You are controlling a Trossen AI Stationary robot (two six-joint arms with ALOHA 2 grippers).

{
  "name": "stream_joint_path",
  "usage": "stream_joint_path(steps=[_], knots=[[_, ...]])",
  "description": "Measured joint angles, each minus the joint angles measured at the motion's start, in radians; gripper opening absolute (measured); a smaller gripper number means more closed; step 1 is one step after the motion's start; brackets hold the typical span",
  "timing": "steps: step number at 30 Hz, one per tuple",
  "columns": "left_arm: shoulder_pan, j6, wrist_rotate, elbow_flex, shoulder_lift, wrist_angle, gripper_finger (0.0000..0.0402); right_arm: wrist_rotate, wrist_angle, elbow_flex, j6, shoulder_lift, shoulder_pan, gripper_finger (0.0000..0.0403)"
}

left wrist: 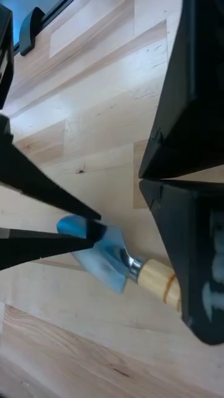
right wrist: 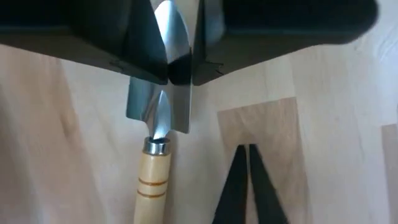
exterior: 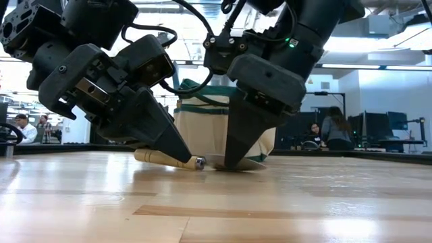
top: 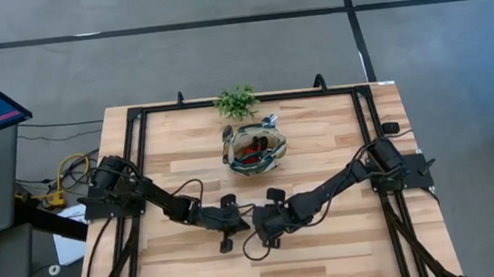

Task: Pick & Place Garden tools in Gardening bag
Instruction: Put the trowel into the gardening bag

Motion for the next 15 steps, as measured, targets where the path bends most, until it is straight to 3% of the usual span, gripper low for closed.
stream_joint_path(steps=[7, 11, 15], knots=[[0.0, 0.003, -0.003, 0.0, -0.001, 0.003, 0.0003, 0.044, -0.003, 0.003, -0.001, -0.006, -0.001, 0.0009], [0.0, 0.004, -0.002, 0.0, -0.001, 0.004, 0.0003, 0.045, -0.039, 0.012, 0.01, -0.006, 0.0, 0.0005], [-0.004, 0.004, 0.001, 0.001, -0.019, 0.003, 0.0003, 0.044, -0.196, 0.075, 0.018, -0.003, 0.01, 0.0001]])
